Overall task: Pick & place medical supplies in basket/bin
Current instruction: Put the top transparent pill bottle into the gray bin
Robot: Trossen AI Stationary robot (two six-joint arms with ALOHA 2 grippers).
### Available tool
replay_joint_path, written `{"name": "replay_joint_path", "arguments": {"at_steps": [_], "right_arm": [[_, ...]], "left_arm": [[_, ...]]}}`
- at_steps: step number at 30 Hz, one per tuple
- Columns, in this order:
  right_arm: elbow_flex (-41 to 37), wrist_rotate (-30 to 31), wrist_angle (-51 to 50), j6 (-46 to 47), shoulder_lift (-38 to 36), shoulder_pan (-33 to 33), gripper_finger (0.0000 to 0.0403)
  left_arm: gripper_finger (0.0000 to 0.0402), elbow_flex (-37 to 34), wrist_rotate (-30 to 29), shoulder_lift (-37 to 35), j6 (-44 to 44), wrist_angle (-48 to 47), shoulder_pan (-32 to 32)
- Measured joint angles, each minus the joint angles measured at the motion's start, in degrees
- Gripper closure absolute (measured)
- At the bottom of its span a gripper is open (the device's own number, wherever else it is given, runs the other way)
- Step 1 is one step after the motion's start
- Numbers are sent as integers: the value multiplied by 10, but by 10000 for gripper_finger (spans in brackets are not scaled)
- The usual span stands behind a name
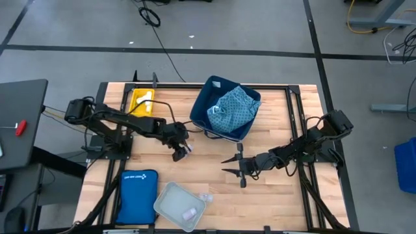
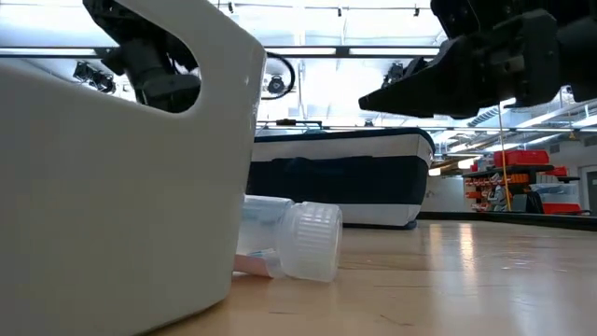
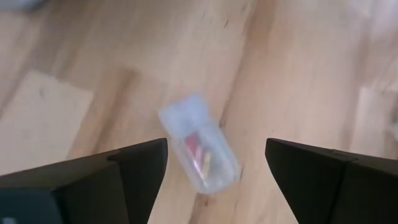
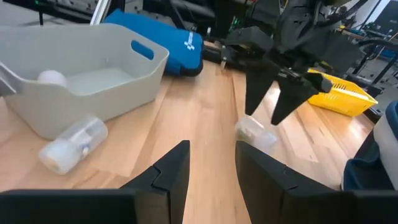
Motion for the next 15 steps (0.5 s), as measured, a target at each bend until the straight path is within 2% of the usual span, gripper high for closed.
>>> {"name": "replay_joint_path", "arguments": {"at_steps": [11,15], "right_arm": [[0,0,-13,-8,0,0,268],[0,0,-12,-10,0,0,268]], "left_arm": [[123,0,6,76,-32,34,-11],[125,2,-10,98,-48,48,-14]]}}
